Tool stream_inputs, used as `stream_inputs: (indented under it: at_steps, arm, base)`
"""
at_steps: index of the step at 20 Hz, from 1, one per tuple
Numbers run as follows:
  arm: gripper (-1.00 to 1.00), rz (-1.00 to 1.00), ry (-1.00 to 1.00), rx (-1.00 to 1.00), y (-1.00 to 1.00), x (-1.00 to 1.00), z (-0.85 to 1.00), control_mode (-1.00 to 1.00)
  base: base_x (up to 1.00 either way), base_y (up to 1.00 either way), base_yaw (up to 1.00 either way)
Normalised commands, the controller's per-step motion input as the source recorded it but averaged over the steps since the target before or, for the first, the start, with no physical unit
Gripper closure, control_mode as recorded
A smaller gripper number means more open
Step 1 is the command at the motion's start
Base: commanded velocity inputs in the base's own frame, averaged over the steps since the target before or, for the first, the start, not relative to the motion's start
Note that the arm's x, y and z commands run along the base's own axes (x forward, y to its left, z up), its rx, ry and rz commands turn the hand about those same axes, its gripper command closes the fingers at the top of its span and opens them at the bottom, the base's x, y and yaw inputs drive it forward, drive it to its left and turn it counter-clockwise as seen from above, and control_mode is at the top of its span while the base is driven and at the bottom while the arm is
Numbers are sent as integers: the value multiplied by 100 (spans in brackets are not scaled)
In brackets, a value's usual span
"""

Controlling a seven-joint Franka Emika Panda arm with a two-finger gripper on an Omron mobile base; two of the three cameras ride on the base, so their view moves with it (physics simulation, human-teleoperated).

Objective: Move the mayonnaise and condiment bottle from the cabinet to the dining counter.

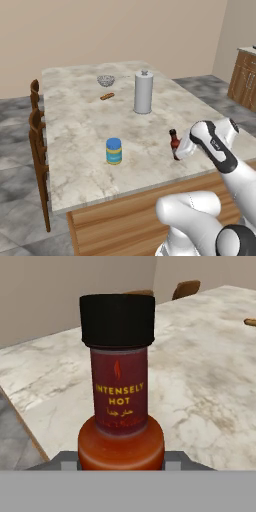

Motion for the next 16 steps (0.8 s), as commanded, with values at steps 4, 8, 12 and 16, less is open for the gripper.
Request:
stream_inputs:
  at_steps: [4,8,12,16]
  arm:
    - [100,9,0,3,-1,19,-18,-100]
    - [100,8,0,4,-1,10,-18,-100]
    - [100,7,0,5,-1,8,-21,-100]
    - [100,2,0,3,0,11,-21,-100]
  base:
    - [0,0,0]
    - [0,0,0]
    - [0,0,0]
    - [0,0,0]
